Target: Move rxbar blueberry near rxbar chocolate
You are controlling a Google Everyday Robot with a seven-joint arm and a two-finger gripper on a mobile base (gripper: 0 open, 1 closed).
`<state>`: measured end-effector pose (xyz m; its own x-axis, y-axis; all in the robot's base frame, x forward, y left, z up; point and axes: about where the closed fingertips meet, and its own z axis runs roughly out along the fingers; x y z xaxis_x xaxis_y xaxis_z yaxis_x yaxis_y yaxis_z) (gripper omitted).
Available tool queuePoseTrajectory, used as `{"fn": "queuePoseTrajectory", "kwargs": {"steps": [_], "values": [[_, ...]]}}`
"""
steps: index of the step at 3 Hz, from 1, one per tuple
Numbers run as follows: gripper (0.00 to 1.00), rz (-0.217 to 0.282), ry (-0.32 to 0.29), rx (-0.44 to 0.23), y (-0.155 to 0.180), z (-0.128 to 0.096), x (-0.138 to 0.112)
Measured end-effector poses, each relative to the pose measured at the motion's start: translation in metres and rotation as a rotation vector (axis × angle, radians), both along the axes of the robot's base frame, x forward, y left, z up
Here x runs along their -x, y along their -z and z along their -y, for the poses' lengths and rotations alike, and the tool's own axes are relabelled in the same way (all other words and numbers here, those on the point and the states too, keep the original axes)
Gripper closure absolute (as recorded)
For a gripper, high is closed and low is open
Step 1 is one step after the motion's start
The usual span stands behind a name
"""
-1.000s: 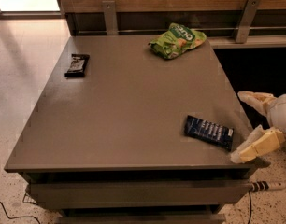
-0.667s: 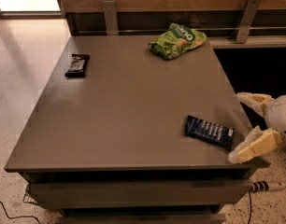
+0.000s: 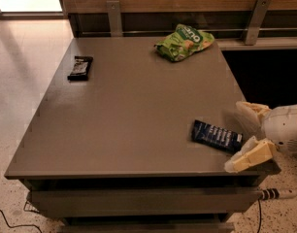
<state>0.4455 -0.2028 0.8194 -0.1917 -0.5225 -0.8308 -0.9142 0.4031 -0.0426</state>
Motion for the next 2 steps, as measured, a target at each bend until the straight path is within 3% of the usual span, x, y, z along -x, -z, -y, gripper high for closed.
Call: {"fn": "queuePoseTrajectory", "kwargs": {"steps": [1, 2], "values": [[0.0, -0.003, -0.001, -0.017, 0.01, -0.004, -0.004], [0.26, -0.003, 0.007, -0.042, 0.022, -0.006, -0.007]]}}
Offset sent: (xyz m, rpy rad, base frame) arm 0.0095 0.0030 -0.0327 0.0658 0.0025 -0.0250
